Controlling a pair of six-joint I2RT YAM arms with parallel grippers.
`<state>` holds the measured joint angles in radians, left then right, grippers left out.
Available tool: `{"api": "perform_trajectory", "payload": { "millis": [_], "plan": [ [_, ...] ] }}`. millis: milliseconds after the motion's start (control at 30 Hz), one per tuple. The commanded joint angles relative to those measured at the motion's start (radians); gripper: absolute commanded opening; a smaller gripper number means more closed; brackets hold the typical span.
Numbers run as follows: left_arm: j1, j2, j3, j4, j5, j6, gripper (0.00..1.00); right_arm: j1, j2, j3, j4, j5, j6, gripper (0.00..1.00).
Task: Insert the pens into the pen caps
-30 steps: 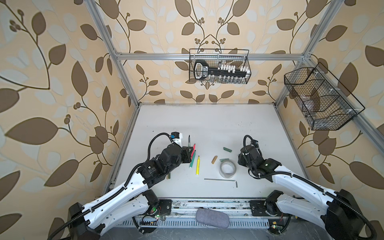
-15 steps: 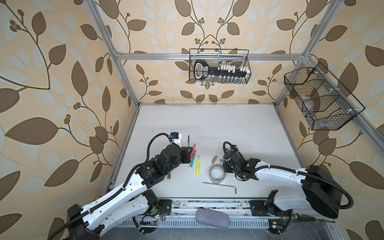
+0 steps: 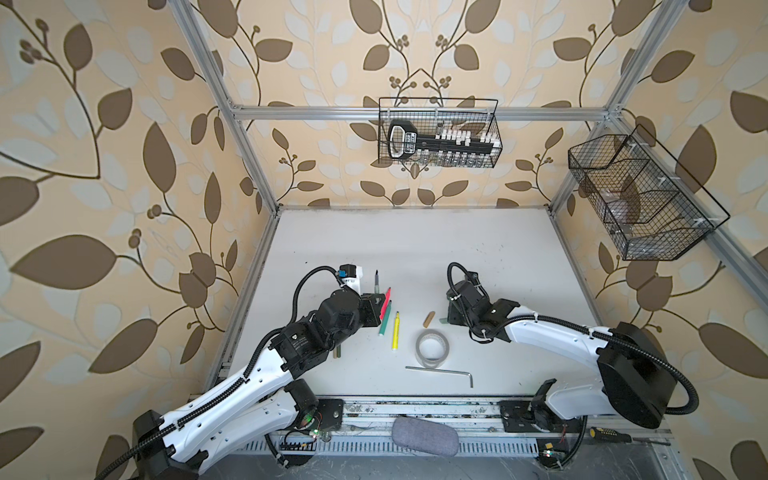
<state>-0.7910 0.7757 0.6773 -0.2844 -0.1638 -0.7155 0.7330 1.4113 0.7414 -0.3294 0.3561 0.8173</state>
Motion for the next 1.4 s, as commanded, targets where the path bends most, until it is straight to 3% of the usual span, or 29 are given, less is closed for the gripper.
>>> {"api": "perform_trajectory", "payload": {
  "millis": [0,400,700,1033,1233,1367],
  "plan": [
    [0.001,-0.017,0.044,0.000,-0.011,-0.008,0.00,0.006,0.034,0.014,-0.037,0.027,-0.004,0.62],
    [0.001,-0.030,0.044,-0.009,-0.005,-0.008,0.00,0.048,0.184,0.079,-0.062,0.079,0.000,0.69],
    [0.001,-0.030,0.046,-0.009,-0.007,-0.009,0.00,0.049,0.177,-0.001,-0.077,0.098,0.015,0.68],
    [0.001,-0.026,0.039,0.004,0.004,-0.009,0.00,0.022,0.115,-0.069,-0.045,0.072,0.013,0.60],
    [0.001,0.029,0.035,0.091,0.141,0.041,0.00,0.023,0.139,-0.060,-0.021,0.036,0.004,0.50],
    [0.000,0.085,0.056,0.081,0.156,0.030,0.00,0.023,0.146,-0.064,-0.019,0.030,0.006,0.43]
  ]
}}
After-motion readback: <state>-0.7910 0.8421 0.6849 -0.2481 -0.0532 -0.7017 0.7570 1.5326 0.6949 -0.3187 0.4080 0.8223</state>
